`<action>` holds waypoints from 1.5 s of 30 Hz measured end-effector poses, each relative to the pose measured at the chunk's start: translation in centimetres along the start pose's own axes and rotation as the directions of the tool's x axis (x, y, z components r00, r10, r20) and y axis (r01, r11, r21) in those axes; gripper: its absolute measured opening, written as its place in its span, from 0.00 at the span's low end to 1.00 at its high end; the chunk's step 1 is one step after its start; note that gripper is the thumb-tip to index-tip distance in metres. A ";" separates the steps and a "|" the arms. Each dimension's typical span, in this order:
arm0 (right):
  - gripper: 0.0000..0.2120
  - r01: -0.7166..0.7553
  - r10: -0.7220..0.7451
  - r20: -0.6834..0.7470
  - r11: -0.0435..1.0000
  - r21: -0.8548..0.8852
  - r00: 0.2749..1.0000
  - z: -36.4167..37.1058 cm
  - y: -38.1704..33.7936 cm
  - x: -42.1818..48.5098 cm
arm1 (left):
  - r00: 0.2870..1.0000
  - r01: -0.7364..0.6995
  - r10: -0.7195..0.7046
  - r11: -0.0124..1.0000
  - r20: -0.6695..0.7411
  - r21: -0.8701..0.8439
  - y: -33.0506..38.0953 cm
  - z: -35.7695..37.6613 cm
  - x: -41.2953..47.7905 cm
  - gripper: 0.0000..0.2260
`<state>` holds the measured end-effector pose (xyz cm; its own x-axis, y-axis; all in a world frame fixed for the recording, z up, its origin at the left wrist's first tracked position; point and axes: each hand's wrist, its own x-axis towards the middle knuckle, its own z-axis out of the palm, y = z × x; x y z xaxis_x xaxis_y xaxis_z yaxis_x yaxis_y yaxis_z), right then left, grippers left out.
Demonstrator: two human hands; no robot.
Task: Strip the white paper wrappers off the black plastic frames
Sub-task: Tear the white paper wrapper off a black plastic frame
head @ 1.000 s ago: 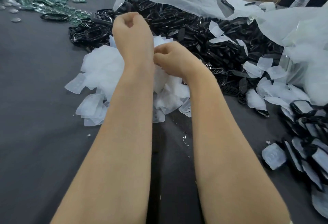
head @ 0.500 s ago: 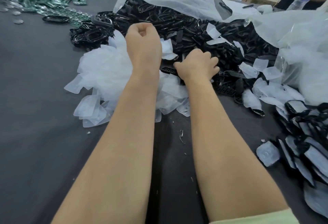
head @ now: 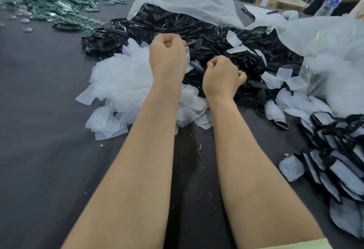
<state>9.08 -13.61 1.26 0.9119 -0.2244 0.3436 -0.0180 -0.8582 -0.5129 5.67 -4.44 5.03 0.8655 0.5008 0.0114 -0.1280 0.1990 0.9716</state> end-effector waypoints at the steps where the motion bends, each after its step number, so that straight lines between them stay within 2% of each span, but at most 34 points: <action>1: 0.11 0.005 -0.004 -0.014 1.000 0.026 1.000 -0.2 0.2 0.0 | 1.000 0.004 -0.004 1.000 -0.002 0.008 0.0 -0.1 0.0 0.08; 4: 0.11 0.027 -0.029 0.036 0.998 0.059 0.999 -0.3 0.4 -0.3 | 1.000 0.019 -0.019 1.000 0.007 0.021 -0.2 -0.2 -0.2 0.07; 9: 0.17 0.051 -0.016 0.217 0.987 -0.154 0.976 0.5 -0.3 -0.2 | 1.000 0.026 -0.027 0.998 0.016 0.059 -0.3 -0.2 -0.3 0.05; 12: 0.12 0.049 -0.017 0.193 0.985 -0.164 0.981 0.7 -0.5 -0.1 | 0.999 0.033 -0.035 0.997 0.019 0.072 -0.4 -0.2 -0.2 0.05; 15: 0.11 0.042 -0.031 0.130 0.996 -0.082 0.991 0.8 -0.5 -0.5 | 0.999 0.047 -0.049 0.997 0.020 0.067 -0.6 -0.3 -0.1 0.05; 18: 0.11 0.006 -0.013 0.092 0.997 0.074 0.996 0.4 -0.4 -0.7 | 0.999 0.051 -0.051 0.997 0.013 0.052 -0.7 -0.3 0.0 0.05; 21: 0.13 0.043 -0.057 0.066 0.980 0.193 0.996 -0.4 -0.4 -0.2 | 0.999 0.046 -0.046 0.998 -0.003 0.032 -0.8 -0.4 0.1 0.05; 24: 0.11 0.095 -0.134 0.069 0.910 0.403 0.989 -1.4 -0.4 -0.2 | 0.998 0.061 -0.061 0.998 0.019 -0.021 -0.7 -0.6 -0.2 0.05; 26: 0.09 0.112 -0.186 0.100 0.857 0.503 0.977 -2.2 -0.3 -0.6 | 0.997 0.064 -0.064 0.998 0.035 0.006 -0.7 -0.6 -0.6 0.04; 29: 0.11 0.133 -0.248 0.152 0.837 0.531 0.957 -3.0 -0.1 -1.4 | 0.994 0.070 -0.073 0.997 0.083 0.032 -0.9 -0.7 -1.1 0.08; 31: 0.14 0.170 -0.286 0.173 0.855 0.490 0.943 -3.3 0.1 -1.7 | 0.993 0.059 -0.068 0.994 0.098 0.086 -1.0 -0.8 -1.4 0.10; 33: 0.17 0.194 -0.319 0.197 0.857 0.477 0.927 -3.7 0.5 -2.1 | 0.993 0.040 -0.054 0.990 0.107 0.132 -1.2 -1.0 -1.7 0.05; 34: 0.18 0.174 -0.307 0.196 0.848 0.501 0.931 -4.0 0.8 -2.2 | 0.992 0.050 -0.063 0.992 0.113 0.120 -1.3 -1.1 -2.0 0.04; 36: 0.19 0.093 -0.191 0.128 0.836 0.541 0.973 -4.7 1.9 -2.4 | 0.989 0.092 -0.099 0.993 0.112 0.068 -1.6 -1.3 -2.4 0.06; 38: 0.18 -0.013 -0.001 0.029 0.879 0.477 1.000 -5.3 3.4 -2.5 | 0.989 0.108 -0.112 0.993 0.099 0.042 -1.9 -1.5 -2.9 0.08; 40: 0.17 -0.120 0.129 -0.013 0.950 0.288 0.991 -5.5 4.9 -2.7 | 0.987 0.126 -0.125 0.992 0.102 0.002 -2.2 -1.3 -3.5 0.10; 43: 0.18 -0.202 0.200 0.095 0.979 0.004 0.975 -5.1 5.8 -3.3 | 0.977 0.181 -0.168 0.980 0.134 -0.088 -2.3 -0.5 -4.5 0.15; 45: 0.21 -0.200 0.213 0.166 0.975 -0.094 0.963 -4.8 5.6 -3.8 | 0.960 0.251 -0.224 0.955 0.170 -0.157 -2.1 -0.1 -5.1 0.16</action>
<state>3.52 -19.82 0.85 0.9422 -0.3223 0.0913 -0.2378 -0.8355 -0.4953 1.46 -7.33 2.94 0.9416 0.2927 -0.1665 0.0188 0.4480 0.8938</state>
